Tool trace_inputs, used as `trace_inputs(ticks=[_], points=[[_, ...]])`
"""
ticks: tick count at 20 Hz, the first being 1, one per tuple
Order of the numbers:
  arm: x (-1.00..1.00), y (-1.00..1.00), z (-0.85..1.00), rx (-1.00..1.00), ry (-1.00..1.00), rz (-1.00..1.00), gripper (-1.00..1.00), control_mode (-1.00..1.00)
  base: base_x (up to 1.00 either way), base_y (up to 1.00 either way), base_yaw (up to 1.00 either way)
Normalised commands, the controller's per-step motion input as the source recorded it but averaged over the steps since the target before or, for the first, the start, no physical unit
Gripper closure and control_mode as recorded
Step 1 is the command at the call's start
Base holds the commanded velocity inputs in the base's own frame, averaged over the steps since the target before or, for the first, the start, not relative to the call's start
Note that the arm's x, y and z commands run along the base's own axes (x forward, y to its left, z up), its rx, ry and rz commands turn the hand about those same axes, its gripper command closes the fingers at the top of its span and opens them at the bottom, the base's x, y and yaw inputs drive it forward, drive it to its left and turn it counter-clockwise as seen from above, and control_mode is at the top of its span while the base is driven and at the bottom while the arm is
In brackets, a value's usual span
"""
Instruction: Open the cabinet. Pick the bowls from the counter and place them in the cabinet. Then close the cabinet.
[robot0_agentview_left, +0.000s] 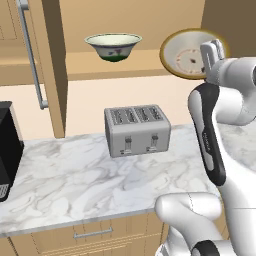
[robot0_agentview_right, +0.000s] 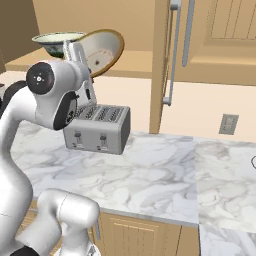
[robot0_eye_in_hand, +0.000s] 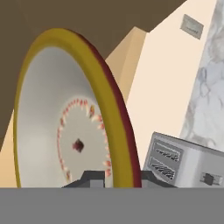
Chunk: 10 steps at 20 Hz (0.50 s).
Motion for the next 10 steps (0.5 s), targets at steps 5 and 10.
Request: trace_inputs(ticks=[5, 10], points=[[0.55, 0.00, 0.13, 0.00, 0.02, 0.10, 1.00, -1.00, 0.00, 0.00, 0.00], [0.34, 0.00, 0.00, 0.00, -0.08, 0.10, 1.00, -1.00, 0.00, 0.00, 0.00]])
